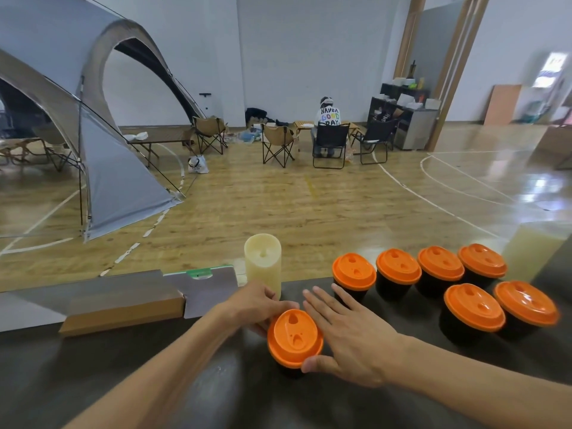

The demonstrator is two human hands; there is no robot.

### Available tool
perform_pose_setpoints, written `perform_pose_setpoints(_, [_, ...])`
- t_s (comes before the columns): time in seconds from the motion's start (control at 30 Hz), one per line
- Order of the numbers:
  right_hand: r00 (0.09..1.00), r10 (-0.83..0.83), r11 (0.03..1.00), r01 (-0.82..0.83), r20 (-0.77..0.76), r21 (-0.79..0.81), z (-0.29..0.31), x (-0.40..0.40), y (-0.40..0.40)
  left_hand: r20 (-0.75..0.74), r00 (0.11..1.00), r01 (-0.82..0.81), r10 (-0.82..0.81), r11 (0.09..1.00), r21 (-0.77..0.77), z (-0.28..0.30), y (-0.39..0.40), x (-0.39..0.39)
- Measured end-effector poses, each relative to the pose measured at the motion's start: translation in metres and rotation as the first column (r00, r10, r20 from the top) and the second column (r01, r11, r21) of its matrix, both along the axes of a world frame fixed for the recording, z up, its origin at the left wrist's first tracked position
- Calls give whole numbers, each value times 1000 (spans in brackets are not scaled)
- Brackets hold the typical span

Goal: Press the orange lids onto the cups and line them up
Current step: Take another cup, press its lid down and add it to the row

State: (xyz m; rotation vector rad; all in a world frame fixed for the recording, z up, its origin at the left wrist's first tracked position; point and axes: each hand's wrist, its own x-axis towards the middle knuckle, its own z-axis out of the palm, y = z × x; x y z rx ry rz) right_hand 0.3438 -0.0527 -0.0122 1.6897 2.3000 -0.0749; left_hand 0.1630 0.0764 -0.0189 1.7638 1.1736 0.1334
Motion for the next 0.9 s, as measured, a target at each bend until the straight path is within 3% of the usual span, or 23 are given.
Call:
perform_pose_setpoints(0.1, [1000,-5,1000,5,-1,0,1,-1,-1,-6,998,-62,62,998,2,-6,-3,1])
perform_pose_setpoints(0.2, [1000,-10,1000,10,-8,11,3,-1,-3,116,982,-155,149,987,46,-17,-18,-2])
perform_pose_setpoints(0.33, [1000,3,998,-3,-2,57,1,1,-3,200,979,-86,28,954,287,-27,-36,-23])
perform_pose_setpoints(0.43, [1000,-7,997,9,-21,81,1,3,-1,19,993,93,-119,860,502,-36,-48,-50])
perform_pose_setpoints(0.53, [999,-14,994,18,-35,111,0,4,0,-200,973,217,-113,736,641,-42,-57,-60])
perform_pose_setpoints(0.6, [998,-12,989,20,-56,149,-3,3,-3,-266,959,252,-93,708,660,-42,-60,-56])
perform_pose_setpoints(0.9, [957,-42,970,107,-288,216,-7,27,-34,-210,969,241,-129,670,702,-32,-83,-24])
